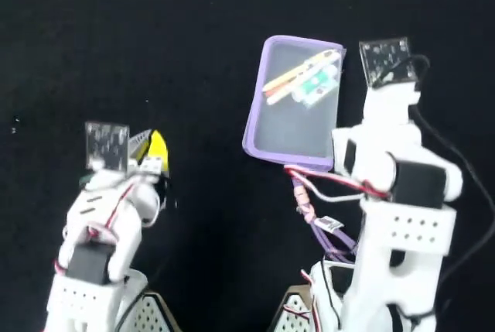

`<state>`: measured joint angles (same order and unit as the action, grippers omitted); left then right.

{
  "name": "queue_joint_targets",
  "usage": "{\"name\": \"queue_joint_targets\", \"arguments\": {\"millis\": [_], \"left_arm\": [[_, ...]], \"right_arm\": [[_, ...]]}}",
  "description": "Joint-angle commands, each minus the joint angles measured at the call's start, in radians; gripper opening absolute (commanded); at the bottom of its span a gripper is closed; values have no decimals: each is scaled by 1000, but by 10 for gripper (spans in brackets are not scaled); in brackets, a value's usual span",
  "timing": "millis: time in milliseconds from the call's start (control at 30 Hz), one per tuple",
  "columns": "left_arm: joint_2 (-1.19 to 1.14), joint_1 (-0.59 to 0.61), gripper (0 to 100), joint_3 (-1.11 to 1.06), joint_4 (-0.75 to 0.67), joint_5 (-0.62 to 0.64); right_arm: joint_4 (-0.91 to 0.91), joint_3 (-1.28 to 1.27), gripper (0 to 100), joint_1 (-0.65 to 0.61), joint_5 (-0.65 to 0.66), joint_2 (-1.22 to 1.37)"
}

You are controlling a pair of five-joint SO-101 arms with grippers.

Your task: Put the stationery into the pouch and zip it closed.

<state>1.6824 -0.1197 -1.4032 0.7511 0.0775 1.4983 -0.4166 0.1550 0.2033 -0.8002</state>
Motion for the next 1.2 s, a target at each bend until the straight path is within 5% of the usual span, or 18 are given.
{"name": "queue_joint_targets", "arguments": {"millis": [0, 433, 733, 1167], "left_arm": [[146, 10, 30, -36, 63, -15], [143, 22, 30, 12, 397, -15], [143, 246, 30, -91, 416, -14], [141, 266, 29, -219, 552, -15]], "right_arm": [[-31, -74, 11, 12, -3, -133], [-232, -479, 11, 215, 6, -561], [-244, -777, 11, 218, 8, -934], [-242, -1161, 14, 221, 8, -1092]]}}
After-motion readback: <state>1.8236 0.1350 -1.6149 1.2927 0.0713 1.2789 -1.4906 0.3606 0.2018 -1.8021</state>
